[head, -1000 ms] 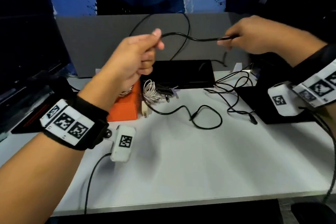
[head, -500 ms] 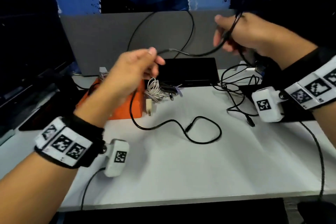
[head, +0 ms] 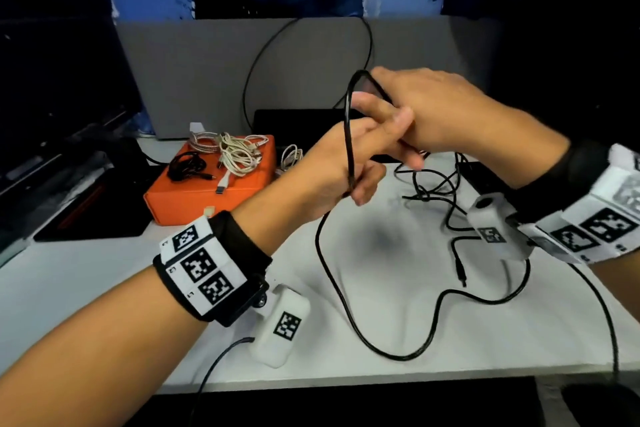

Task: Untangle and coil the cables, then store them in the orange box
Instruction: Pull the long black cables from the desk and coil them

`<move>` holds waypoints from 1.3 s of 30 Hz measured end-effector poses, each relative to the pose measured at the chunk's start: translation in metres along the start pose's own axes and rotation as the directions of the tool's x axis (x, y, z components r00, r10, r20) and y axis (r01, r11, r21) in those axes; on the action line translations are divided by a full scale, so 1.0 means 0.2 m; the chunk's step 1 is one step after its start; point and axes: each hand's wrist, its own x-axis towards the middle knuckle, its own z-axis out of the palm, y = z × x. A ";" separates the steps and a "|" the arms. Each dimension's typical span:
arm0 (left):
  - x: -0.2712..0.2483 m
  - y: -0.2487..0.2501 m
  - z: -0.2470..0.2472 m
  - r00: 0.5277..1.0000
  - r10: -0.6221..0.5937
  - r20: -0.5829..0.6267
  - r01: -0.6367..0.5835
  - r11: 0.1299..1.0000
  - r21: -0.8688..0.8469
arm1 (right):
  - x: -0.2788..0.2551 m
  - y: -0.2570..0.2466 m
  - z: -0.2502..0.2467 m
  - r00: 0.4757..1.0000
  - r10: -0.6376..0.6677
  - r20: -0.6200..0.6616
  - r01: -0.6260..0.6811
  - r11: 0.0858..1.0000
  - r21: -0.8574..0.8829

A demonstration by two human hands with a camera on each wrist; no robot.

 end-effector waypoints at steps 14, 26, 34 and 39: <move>-0.03 0.21 -0.31 0.980 0.103 -0.171 -0.089 0.992 0.087 | -0.09 0.29 0.24 0.857 0.005 0.515 -0.166 0.949 0.267; -0.21 0.30 -0.53 0.937 0.258 -0.234 -0.238 0.965 0.111 | -0.10 0.54 0.71 0.659 0.232 0.715 -0.250 0.965 -0.082; -0.19 0.31 -0.53 0.918 0.294 -0.264 -0.277 0.955 0.102 | -0.07 0.41 0.56 0.664 0.119 0.738 -0.348 0.923 0.163; -0.07 0.22 -0.44 0.937 0.237 -0.257 -0.207 0.968 0.139 | 0.00 0.33 0.32 0.845 0.090 0.527 -0.461 0.622 0.633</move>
